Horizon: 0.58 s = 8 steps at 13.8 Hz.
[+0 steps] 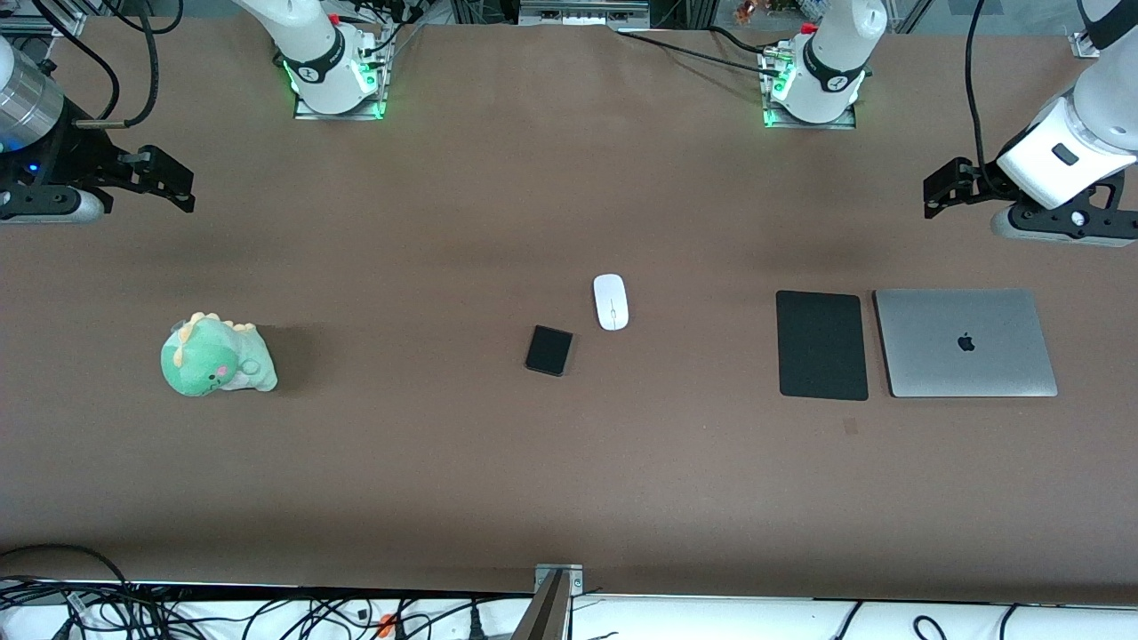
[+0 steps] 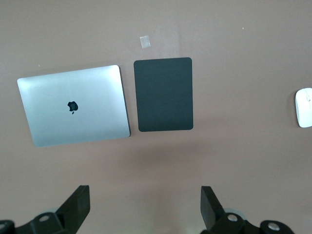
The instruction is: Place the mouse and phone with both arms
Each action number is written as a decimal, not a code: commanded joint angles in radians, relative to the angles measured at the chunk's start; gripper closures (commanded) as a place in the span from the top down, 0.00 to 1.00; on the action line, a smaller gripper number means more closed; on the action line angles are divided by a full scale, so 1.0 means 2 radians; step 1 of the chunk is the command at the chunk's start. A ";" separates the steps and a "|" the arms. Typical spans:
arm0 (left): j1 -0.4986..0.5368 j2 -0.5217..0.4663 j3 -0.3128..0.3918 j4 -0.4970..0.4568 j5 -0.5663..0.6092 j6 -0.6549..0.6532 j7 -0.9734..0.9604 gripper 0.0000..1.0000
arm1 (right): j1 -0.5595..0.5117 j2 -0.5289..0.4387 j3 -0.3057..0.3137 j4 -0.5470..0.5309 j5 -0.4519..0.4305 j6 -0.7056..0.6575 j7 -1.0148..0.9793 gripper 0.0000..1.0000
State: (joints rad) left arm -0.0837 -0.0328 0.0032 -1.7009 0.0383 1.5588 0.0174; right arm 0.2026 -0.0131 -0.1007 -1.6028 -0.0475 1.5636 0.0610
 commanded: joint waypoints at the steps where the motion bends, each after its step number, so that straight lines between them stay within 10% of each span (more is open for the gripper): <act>1: -0.001 0.019 -0.002 0.018 -0.009 -0.022 0.004 1.00 | 0.000 0.005 0.004 0.010 -0.008 -0.001 0.001 1.00; 8: -0.068 0.104 -0.001 0.057 -0.044 -0.059 -0.001 1.00 | 0.001 0.005 0.005 0.010 -0.008 -0.003 -0.003 1.00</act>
State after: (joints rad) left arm -0.1522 0.0853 -0.0035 -1.6303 -0.0386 1.4581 0.0196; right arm 0.2030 -0.0094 -0.0965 -1.6025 -0.0478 1.5647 0.0609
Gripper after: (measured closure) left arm 0.000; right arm 0.000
